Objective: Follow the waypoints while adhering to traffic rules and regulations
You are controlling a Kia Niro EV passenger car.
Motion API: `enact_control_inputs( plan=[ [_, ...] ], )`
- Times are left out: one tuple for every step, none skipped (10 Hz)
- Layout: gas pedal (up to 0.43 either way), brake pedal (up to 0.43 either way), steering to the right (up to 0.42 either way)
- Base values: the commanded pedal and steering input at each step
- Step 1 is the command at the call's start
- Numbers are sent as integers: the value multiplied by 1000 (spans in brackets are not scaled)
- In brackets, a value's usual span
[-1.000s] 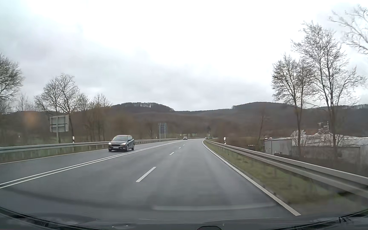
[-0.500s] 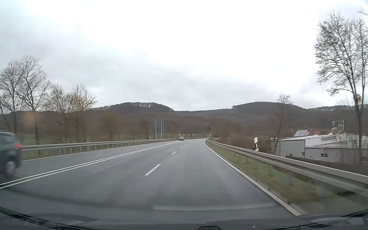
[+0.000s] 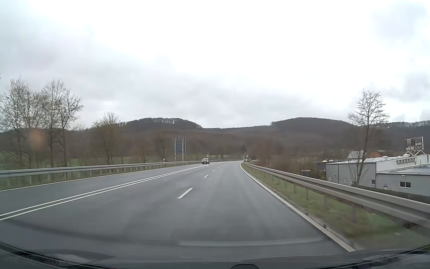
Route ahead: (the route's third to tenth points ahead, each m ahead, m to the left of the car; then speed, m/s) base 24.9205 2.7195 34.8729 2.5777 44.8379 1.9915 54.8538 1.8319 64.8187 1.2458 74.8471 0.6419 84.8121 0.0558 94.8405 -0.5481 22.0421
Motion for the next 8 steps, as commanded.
enact_control_inputs(
  plan=[
    [378,0,3],
    [370,0,3],
    [370,0,4],
    [370,0,5],
    [370,0,5],
    [370,0,5],
    [370,0,5],
    [378,0,5]
  ],
)
